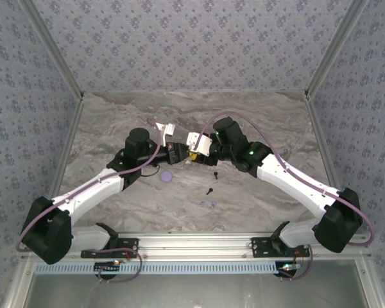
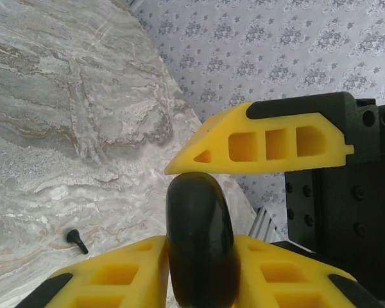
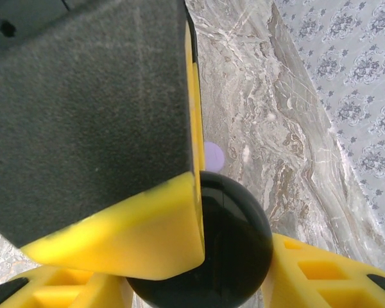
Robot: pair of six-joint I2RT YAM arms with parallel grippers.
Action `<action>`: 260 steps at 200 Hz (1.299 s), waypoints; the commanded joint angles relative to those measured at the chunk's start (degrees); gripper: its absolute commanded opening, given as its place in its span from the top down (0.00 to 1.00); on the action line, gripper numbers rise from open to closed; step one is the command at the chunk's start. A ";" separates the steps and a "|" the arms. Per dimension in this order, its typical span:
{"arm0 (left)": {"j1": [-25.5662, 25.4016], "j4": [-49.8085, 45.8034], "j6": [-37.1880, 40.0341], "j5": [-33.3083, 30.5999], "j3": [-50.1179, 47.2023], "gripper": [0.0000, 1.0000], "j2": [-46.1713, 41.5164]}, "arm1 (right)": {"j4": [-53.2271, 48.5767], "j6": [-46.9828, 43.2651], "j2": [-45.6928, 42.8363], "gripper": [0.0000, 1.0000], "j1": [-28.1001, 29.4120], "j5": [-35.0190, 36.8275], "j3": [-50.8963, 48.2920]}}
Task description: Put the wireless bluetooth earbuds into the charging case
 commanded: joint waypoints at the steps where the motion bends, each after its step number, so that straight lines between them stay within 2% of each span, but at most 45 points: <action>1: -0.52 0.24 1.20 -0.16 2.16 0.70 -0.07 | -0.04 2.35 0.13 0.49 -0.50 1.21 1.93; 80: -0.50 0.44 1.15 -0.18 2.19 0.66 0.06 | 0.18 3.19 0.08 0.49 -0.73 -0.68 1.81; 128: -0.53 0.73 0.93 -0.73 2.12 0.58 0.01 | -0.26 2.75 0.57 0.49 -0.35 -1.41 1.81; 186: -0.52 0.78 1.10 -0.46 2.04 0.66 0.14 | 0.20 3.26 0.53 0.49 -0.25 -1.93 1.69; 226: -0.55 1.14 0.96 -0.29 1.93 0.75 0.23 | 0.60 3.65 0.50 0.49 -0.07 -1.97 1.54; 260: -0.58 1.39 1.09 -0.40 1.81 0.83 -0.28 | -0.57 5.10 -0.35 0.41 -1.14 -1.22 2.09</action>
